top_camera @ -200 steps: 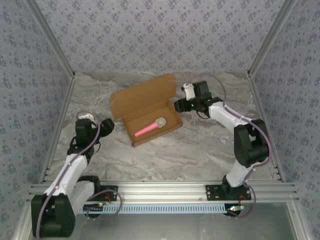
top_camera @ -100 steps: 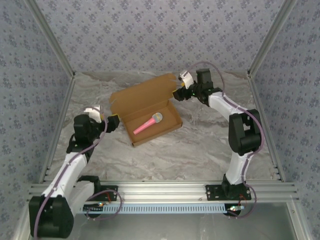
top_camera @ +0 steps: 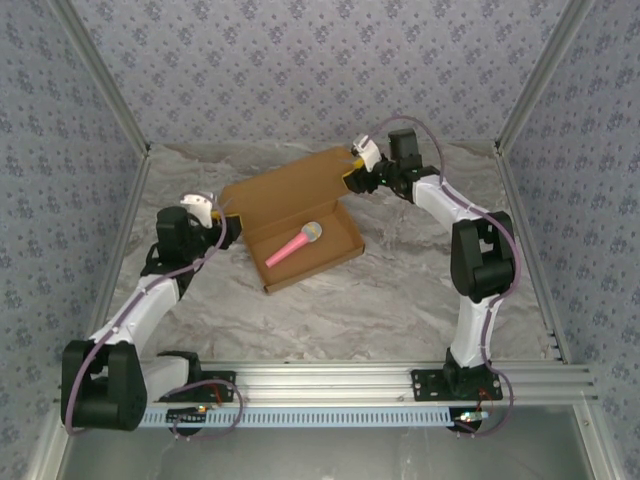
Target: Fold the paper box
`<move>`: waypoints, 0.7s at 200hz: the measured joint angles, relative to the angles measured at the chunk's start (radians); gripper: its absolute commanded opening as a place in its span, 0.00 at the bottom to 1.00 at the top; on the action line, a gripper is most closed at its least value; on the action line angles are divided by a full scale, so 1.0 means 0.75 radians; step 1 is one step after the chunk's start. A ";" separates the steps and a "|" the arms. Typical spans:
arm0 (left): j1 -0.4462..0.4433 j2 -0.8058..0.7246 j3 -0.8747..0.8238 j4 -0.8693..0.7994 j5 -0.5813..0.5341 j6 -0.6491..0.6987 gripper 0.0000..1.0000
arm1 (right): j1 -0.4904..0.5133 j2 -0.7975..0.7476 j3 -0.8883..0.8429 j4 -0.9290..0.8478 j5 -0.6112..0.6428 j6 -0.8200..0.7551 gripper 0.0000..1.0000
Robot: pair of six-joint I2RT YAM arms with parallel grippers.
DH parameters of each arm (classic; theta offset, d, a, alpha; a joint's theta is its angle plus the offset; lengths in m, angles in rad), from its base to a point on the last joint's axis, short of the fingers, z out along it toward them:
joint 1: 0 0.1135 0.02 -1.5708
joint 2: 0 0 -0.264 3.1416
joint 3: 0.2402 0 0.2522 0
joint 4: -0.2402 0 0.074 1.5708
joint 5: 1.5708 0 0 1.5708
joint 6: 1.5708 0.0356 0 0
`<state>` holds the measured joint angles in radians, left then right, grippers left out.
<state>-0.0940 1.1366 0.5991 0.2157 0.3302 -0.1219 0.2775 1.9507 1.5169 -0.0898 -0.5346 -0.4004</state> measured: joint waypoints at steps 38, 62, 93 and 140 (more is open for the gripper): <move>-0.004 0.054 0.028 0.008 0.027 0.014 0.31 | 0.013 0.001 0.021 -0.018 -0.005 0.002 0.26; -0.007 0.057 0.028 0.007 0.030 0.009 0.27 | 0.019 0.001 0.021 -0.021 0.000 0.018 0.20; -0.008 0.055 0.030 -0.004 0.023 0.011 0.24 | 0.036 0.000 0.020 -0.016 0.027 0.045 0.15; -0.008 0.013 0.029 -0.047 -0.028 0.015 0.42 | 0.068 -0.018 -0.006 -0.005 0.075 0.066 0.12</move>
<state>-0.0998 1.1461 0.6209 0.1806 0.3088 -0.1104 0.3283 1.9369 1.5127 -0.0937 -0.4782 -0.3511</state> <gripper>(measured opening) 0.400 0.124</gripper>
